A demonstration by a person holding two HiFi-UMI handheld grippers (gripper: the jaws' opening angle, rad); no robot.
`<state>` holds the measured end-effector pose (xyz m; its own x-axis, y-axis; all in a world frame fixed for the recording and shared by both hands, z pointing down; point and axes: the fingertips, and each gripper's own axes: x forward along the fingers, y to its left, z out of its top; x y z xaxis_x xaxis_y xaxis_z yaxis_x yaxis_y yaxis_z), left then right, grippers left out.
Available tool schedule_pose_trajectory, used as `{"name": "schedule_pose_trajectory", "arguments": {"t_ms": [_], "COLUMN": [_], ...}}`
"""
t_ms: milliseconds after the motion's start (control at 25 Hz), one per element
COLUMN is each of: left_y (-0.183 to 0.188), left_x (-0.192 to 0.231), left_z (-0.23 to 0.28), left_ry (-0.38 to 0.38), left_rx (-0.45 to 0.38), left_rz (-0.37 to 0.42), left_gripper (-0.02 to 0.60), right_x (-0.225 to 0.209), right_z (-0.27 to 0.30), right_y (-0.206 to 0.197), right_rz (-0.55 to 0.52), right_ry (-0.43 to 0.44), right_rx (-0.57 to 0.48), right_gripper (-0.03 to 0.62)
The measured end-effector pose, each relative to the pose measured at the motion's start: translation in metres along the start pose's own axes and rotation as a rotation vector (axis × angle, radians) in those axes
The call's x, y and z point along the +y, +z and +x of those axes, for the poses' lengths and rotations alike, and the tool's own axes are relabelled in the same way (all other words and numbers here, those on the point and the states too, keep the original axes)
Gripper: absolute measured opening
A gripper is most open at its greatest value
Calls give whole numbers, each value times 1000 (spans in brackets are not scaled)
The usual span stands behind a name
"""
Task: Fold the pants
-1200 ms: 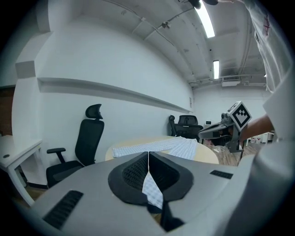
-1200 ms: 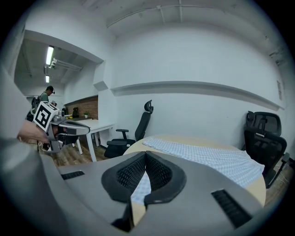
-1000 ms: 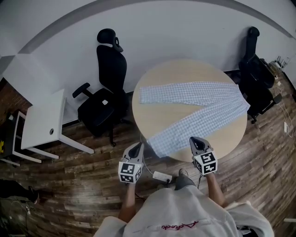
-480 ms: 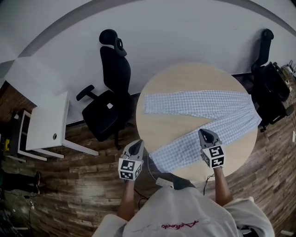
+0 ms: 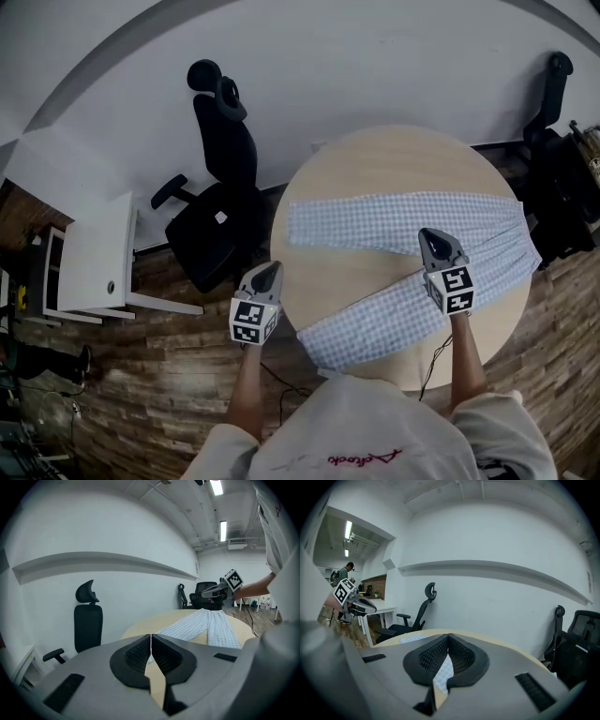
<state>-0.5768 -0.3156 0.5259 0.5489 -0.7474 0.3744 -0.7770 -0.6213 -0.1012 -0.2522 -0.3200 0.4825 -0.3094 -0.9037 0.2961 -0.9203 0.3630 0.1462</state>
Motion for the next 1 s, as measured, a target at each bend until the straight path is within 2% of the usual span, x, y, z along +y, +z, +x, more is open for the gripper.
{"name": "schedule_pose_trajectory", "arguments": {"t_ms": [360,640,760,1000], "left_y": [1,-16,-32,-73], "left_x": [29,57,65,80], "left_z": [73,130,157,209], "left_ry": [-36,-61,-94,-194], "left_rx": [62,131,206,422], "left_rz": [54,86,171,457], "left_gripper": [35,35,35,35], "right_x": [-37,-45,-44,-41], "right_z": [67,128,153,199], "right_y": [-10,-44,-68,-120], "right_rz": [-97,-174,-256,-551], "right_ry": [62,151,203,324], "right_rx": [68,167,230,372], "right_gripper": [29,29,29,29]}}
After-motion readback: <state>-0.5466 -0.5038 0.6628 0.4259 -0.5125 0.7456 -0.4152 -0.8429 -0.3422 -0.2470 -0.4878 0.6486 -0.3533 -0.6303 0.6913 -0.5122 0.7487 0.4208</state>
